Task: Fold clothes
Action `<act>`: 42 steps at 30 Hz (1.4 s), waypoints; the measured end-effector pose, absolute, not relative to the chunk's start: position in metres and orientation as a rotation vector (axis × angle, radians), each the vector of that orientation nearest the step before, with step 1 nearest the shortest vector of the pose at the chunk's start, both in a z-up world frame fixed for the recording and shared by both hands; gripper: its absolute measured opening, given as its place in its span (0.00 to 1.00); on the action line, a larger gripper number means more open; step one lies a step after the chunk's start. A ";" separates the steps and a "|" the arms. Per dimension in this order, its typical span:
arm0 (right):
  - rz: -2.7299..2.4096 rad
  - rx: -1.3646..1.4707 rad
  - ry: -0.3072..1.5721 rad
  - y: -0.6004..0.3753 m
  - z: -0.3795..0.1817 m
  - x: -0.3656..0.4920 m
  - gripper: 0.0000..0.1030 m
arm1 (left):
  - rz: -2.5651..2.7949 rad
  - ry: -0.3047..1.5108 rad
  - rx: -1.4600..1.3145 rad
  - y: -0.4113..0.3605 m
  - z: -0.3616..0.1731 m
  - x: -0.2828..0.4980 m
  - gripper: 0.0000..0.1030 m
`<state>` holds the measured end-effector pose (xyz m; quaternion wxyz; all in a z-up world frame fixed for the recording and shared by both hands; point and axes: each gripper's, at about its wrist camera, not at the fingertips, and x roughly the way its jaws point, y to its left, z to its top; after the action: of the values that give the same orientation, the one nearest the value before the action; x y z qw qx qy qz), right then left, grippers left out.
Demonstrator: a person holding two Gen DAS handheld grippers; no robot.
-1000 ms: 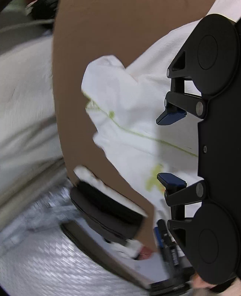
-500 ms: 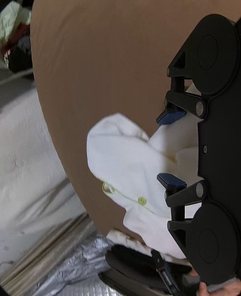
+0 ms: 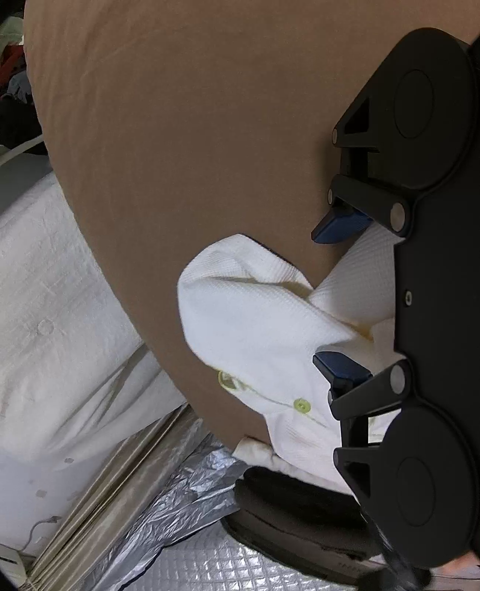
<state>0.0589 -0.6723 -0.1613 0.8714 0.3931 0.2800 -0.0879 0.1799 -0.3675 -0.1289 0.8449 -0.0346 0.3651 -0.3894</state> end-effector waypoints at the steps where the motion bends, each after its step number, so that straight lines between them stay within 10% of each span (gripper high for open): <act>1: -0.177 0.831 0.575 -0.674 -0.159 0.056 0.68 | -0.863 0.785 -0.061 -0.361 -0.124 0.160 0.12; 13: -0.128 0.899 0.528 -0.669 -0.172 0.056 0.71 | -0.957 1.010 0.160 -0.339 -0.151 0.060 0.15; 17: 0.071 0.789 0.553 -0.638 -0.161 0.065 0.48 | -0.990 1.045 0.072 -0.326 -0.148 0.070 0.17; 21: 0.159 0.538 0.684 -0.600 -0.132 0.059 0.19 | -1.115 0.935 0.016 -0.305 -0.116 0.067 0.61; 29: 0.210 0.549 0.836 -0.567 -0.109 0.000 0.18 | -1.039 0.802 -0.190 -0.273 -0.107 0.097 0.72; 35: 0.405 0.367 1.013 -0.525 -0.125 -0.026 0.37 | -1.150 0.795 -0.108 -0.299 -0.117 0.070 0.72; 42: 0.341 0.455 0.826 -0.551 -0.097 -0.063 0.39 | -1.415 0.734 0.111 -0.328 -0.119 0.013 0.72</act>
<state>-0.0632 -0.5506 -0.0965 0.8770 0.2181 0.3959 0.1632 0.0131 -0.3284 -0.1193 0.6973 0.0497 0.3292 -0.6347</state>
